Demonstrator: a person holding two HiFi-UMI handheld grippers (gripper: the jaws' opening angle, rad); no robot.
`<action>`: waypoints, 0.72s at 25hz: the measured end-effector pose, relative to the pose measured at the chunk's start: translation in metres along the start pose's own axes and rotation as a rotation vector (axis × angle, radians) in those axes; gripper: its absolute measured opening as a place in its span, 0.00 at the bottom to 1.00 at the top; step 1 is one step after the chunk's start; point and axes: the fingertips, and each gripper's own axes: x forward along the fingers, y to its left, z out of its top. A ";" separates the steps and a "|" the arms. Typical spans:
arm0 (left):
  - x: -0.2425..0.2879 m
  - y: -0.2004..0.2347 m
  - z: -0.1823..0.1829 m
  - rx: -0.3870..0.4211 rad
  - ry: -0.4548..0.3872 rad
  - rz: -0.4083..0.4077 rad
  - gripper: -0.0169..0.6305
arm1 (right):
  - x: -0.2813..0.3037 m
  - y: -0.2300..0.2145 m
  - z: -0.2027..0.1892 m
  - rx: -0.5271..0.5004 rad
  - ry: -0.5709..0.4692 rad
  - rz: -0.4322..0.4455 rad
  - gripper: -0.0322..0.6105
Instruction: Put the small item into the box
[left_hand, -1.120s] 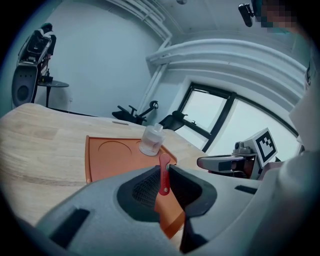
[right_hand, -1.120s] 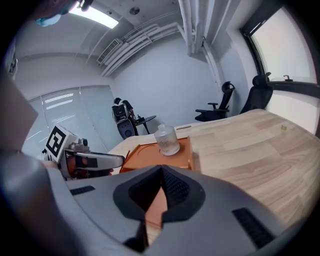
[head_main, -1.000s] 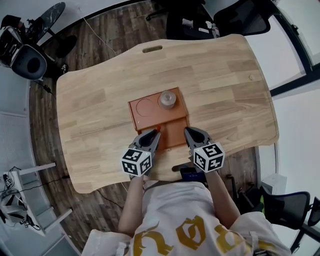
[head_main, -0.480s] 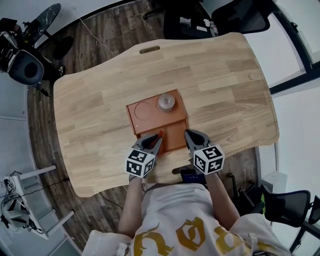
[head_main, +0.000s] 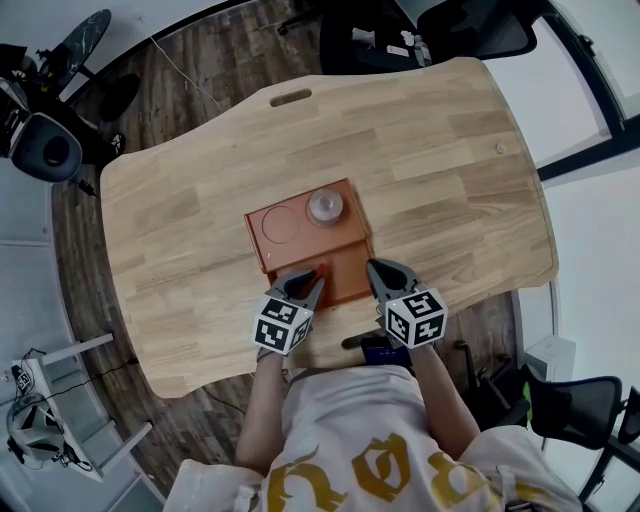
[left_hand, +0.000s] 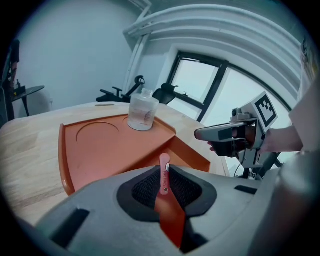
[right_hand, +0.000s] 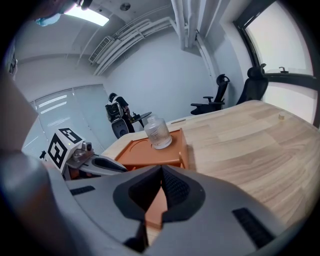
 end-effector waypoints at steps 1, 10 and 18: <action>0.003 0.000 -0.001 0.008 0.012 -0.001 0.11 | 0.001 -0.001 0.000 0.001 0.000 0.000 0.07; 0.016 0.000 -0.007 0.058 0.094 0.013 0.11 | 0.005 -0.010 0.000 0.006 0.014 0.010 0.07; 0.030 0.003 -0.021 0.112 0.200 0.040 0.11 | 0.006 -0.013 -0.005 -0.009 0.034 0.006 0.07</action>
